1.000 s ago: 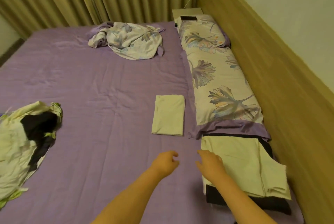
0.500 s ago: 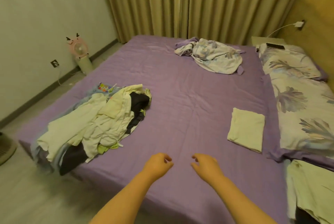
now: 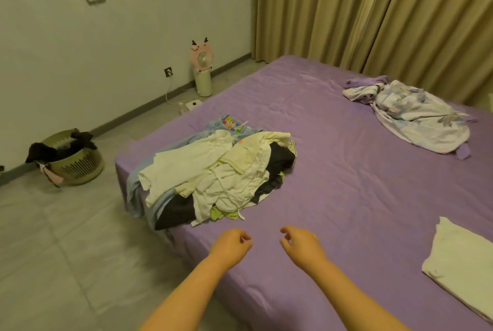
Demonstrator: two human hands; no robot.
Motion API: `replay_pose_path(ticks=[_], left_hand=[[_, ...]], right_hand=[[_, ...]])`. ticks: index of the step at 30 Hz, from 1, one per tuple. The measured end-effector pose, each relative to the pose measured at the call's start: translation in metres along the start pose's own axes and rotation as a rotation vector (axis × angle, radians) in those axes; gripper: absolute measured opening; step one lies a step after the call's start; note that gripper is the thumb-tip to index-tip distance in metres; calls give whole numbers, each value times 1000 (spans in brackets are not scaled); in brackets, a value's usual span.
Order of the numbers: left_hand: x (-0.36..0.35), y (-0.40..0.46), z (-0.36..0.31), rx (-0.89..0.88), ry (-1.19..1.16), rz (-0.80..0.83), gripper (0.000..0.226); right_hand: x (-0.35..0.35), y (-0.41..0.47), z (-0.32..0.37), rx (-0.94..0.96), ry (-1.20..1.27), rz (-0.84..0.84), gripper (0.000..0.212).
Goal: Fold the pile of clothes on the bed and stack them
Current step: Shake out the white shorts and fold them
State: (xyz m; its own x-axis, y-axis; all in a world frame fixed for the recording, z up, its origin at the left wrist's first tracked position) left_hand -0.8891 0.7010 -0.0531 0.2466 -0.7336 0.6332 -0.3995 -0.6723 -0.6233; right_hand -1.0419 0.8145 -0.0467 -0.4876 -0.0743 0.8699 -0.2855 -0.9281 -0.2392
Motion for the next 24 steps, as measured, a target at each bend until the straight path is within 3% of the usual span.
replay_pose_path(ticks=[10, 24], left_hand=[[53, 79, -15, 91, -46, -68, 24], [144, 215, -20, 72, -104, 25, 22]], right_hand=[[13, 114, -17, 63, -24, 73, 36], [25, 271, 7, 59, 17, 27, 32]])
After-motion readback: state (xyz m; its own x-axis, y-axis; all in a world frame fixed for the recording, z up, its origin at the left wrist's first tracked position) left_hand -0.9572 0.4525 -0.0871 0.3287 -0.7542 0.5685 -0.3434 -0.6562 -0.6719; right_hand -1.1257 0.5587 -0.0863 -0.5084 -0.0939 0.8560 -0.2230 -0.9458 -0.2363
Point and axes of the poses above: each hand's wrist, its own y-axis towards the middle knuckle, its own x-axis out of the back of the hand, z = x × y, the point moved 3 cm from there along y, towards the middle knuckle, and after that the axes turned 15 degrees about x, right-handed, at the moved point
